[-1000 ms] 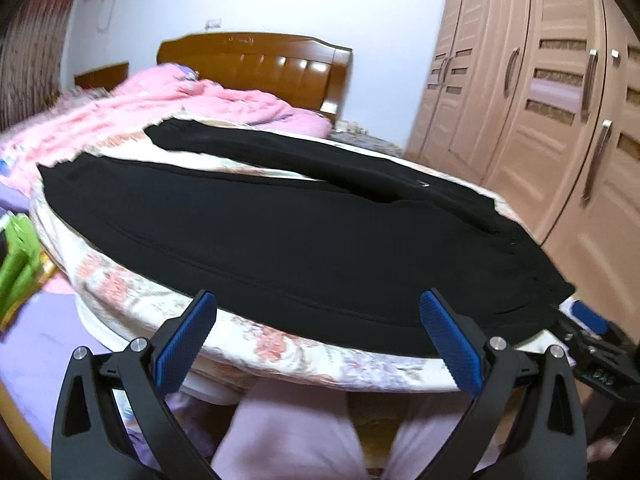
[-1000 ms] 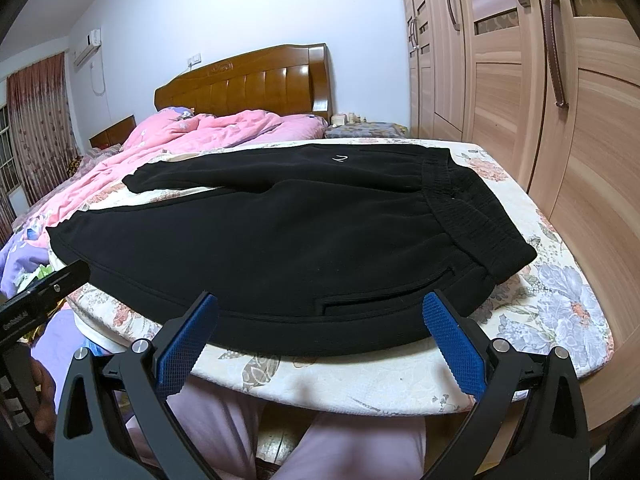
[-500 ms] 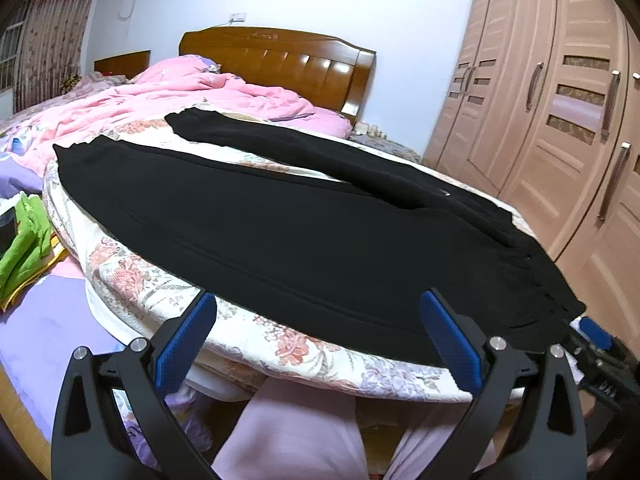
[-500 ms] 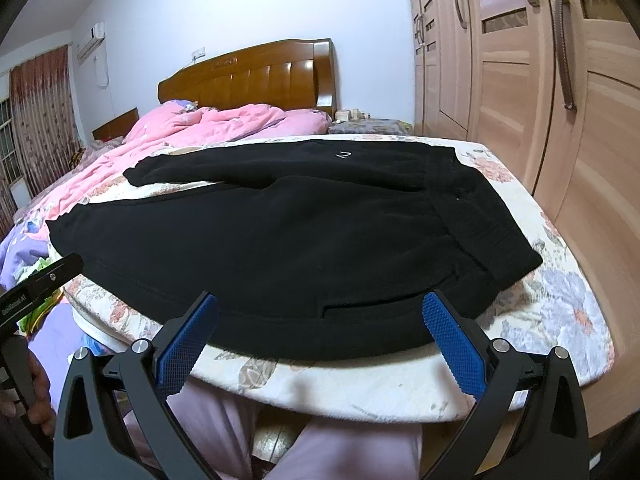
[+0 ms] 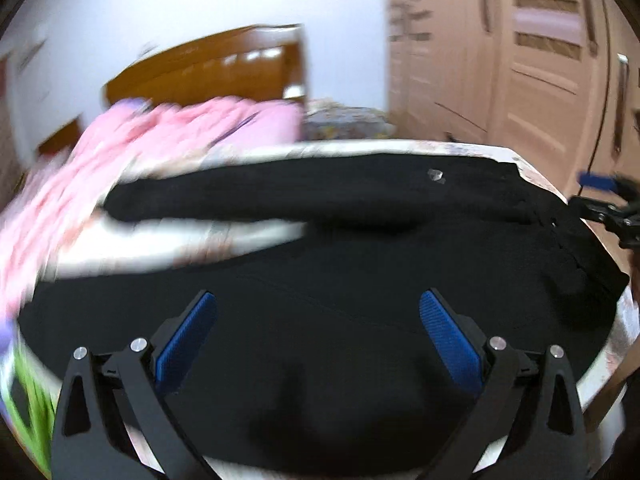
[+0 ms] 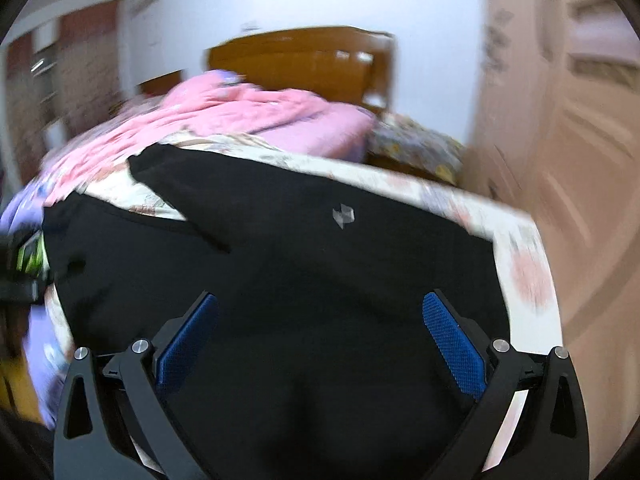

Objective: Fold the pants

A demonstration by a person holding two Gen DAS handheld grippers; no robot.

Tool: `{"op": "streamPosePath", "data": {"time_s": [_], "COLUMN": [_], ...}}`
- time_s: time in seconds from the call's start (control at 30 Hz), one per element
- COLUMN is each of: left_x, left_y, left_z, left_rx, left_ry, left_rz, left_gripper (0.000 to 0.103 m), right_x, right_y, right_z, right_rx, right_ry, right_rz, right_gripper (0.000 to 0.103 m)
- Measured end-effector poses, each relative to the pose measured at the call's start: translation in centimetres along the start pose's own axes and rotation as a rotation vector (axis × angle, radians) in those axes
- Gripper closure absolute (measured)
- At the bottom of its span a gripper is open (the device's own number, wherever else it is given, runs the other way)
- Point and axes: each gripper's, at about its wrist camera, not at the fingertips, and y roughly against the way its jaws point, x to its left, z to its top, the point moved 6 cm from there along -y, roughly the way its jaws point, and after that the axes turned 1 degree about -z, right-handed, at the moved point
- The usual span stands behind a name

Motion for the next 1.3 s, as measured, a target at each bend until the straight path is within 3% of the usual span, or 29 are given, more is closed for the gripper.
{"op": "streamPosePath", "data": {"time_s": [0.07,0.17,0.33,0.4,0.47,0.6,0.67,0.7,0.73,0.77,0.87,1.0,1.07,1.17,1.2,1.23,1.3], "left_x": [0.4,1.0,2.3,2.6,3.2,3.1,2.7,2.5,2.4,2.3,1.8,1.1,1.1,0.7,0.7,0.6,0.9], "left_y": [-3.3,-9.8,-21.7,-24.8,-28.2,-31.5,-32.3,-32.8,-32.9,-33.0,-33.5,-33.7,-33.9,-34.5,-34.3,-34.1,-33.7], "left_z": [4.2,9.7,15.6,16.7,17.2,16.5,16.2,16.0,16.1,16.2,17.2,17.6,17.8,17.1,17.1,17.0,17.0], "left_rx": [-0.008,0.014,0.172,0.21,0.268,0.343,0.356,0.363,0.359,0.349,0.349,0.35,0.358,0.454,0.437,0.442,0.443], "left_ry": [-0.094,-0.24,-0.286,-0.285,-0.282,-0.316,-0.333,-0.346,-0.358,-0.371,-0.378,-0.447,-0.472,-0.446,-0.462,-0.455,-0.428], "left_rz": [-0.109,-0.192,-0.398,-0.43,-0.481,-0.58,-0.634,-0.653,-0.662,-0.675,-0.712,-0.737,-0.753,-0.854,-0.857,-0.872,-0.882], "left_gripper": [0.002,0.002,0.002,0.003,0.012,0.018,0.018,0.018,0.018,0.018,0.018,0.017,0.017,0.017,0.024,0.048,0.083], "right_x": [-2.3,-7.0,-13.2,-15.1,-16.2,-16.2,-15.6,-15.2,-14.9,-14.3,-12.9,-10.4,-9.4,-8.5,-8.4,-8.4,-8.2], "right_y": [-3.1,-9.1,-17.7,-19.9,-21.3,-22.8,-22.7,-22.3,-22.0,-21.4,-19.7,-13.4,-11.1,-9.2,-8.9,-8.6,-8.7], "right_z": [1.3,3.1,4.3,5.1,5.6,5.2,4.9,4.8,4.8,4.8,5.1,6.5,6.6,6.4,6.2,6.1,5.9], "right_rx": [0.042,0.153,0.263,0.278,0.298,0.365,0.356,0.347,0.342,0.326,0.269,0.066,0.011,-0.031,-0.038,-0.042,-0.037], "right_ry": [0.072,0.085,-0.018,-0.051,-0.076,-0.02,0.035,0.054,0.053,0.071,0.179,0.203,0.204,0.196,0.19,0.179,0.166], "right_rz": [0.022,0.014,0.099,0.123,0.149,0.221,0.226,0.249,0.27,0.276,0.175,0.126,0.11,0.071,0.051,0.038,0.035], "right_gripper": [0.004,0.004,0.004,0.009,0.016,0.024,0.032,0.047,0.072,0.085,0.093,0.094,0.094,0.094,0.094,0.094,0.094]}}
